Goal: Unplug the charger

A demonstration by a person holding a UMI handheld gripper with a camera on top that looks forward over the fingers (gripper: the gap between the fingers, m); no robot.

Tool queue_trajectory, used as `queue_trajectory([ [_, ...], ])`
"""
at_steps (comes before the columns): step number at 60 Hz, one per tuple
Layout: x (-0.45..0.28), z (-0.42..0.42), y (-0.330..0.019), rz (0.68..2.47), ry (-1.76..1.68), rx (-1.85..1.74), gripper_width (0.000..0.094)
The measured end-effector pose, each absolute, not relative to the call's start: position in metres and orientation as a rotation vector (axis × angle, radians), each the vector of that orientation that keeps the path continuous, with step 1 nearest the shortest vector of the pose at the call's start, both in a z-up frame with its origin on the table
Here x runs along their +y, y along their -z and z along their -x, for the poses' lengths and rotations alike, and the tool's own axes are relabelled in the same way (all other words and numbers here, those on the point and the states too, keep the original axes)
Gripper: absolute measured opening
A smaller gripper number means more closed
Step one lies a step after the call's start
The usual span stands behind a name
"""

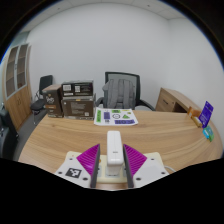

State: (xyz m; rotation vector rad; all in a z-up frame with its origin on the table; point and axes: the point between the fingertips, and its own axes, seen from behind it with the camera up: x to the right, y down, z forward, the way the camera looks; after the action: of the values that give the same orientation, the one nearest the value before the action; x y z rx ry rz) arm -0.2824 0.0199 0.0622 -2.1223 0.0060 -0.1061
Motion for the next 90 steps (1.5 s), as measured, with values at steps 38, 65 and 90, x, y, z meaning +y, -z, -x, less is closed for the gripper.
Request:
queue_trajectory([
  [38, 0.053, 0.292, -0.328, 1.665, -0.076, -0.087, 0.0130],
  [65, 0.037, 0.102, -0.081, 2.115, -0.081, 0.116, 0.0154],
  [90, 0.001, 0.016, -0.011, 2.287, -0.183, 0.283, 0.0577],
])
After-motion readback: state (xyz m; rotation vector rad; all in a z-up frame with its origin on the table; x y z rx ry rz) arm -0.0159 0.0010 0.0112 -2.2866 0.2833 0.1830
